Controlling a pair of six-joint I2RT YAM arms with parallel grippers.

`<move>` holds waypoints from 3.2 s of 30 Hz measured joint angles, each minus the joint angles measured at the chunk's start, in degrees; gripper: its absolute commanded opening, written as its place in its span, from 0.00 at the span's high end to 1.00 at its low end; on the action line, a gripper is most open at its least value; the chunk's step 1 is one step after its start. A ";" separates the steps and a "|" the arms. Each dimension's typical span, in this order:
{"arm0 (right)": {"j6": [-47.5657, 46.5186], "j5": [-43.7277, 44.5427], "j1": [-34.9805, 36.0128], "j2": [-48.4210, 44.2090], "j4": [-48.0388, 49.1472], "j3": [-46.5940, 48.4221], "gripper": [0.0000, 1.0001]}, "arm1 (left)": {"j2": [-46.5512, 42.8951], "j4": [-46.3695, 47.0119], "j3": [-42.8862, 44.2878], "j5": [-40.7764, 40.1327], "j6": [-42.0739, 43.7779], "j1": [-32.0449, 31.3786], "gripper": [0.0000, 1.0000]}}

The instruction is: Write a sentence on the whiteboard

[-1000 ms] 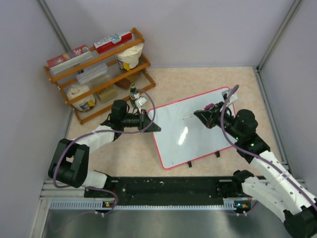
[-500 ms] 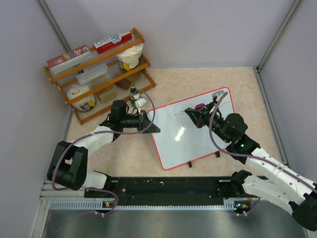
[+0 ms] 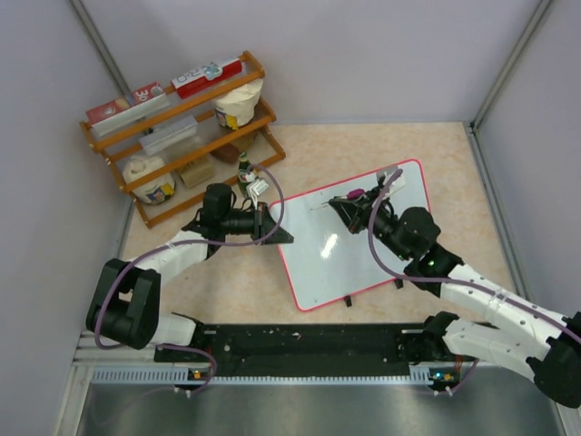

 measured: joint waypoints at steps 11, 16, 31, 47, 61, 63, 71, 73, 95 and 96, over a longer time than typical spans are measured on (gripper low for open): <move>-0.02 2.54 1.79 4.83 1.88 2.36 1.00 | 0.35 0.09 0.00 0.24 -0.02 0.15 1.00; 0.00 3.13 2.29 6.95 2.51 2.91 1.00 | 0.37 0.02 0.00 0.28 0.02 0.15 1.00; 0.07 4.79 2.93 10.27 3.02 4.22 1.00 | 0.61 -0.44 0.22 0.48 0.39 0.22 1.00; 0.46 2.60 3.02 10.99 1.95 4.52 1.00 | 1.14 -0.61 0.46 0.85 0.50 0.35 1.00; 1.57 3.04 3.13 11.06 0.26 4.52 1.00 | 1.51 -0.72 0.55 1.01 0.55 0.48 1.00; 1.64 3.50 3.23 10.93 -0.02 4.52 1.00 | 1.51 -0.76 0.55 0.98 0.55 0.48 1.00; 1.97 4.76 3.39 10.23 -1.20 4.39 1.00 | 1.86 -0.79 0.68 1.03 0.57 0.48 1.00; 1.97 4.98 3.39 9.92 -1.53 4.33 1.00 | 1.88 -0.79 0.72 1.05 0.59 0.48 1.00; 3.58 3.96 3.39 8.44 -1.51 2.03 1.00 | 2.03 -0.96 0.79 1.07 0.66 0.48 1.00; 3.91 3.96 3.39 8.57 -1.40 2.03 1.00 | 2.03 -0.96 0.79 1.07 0.66 0.46 1.00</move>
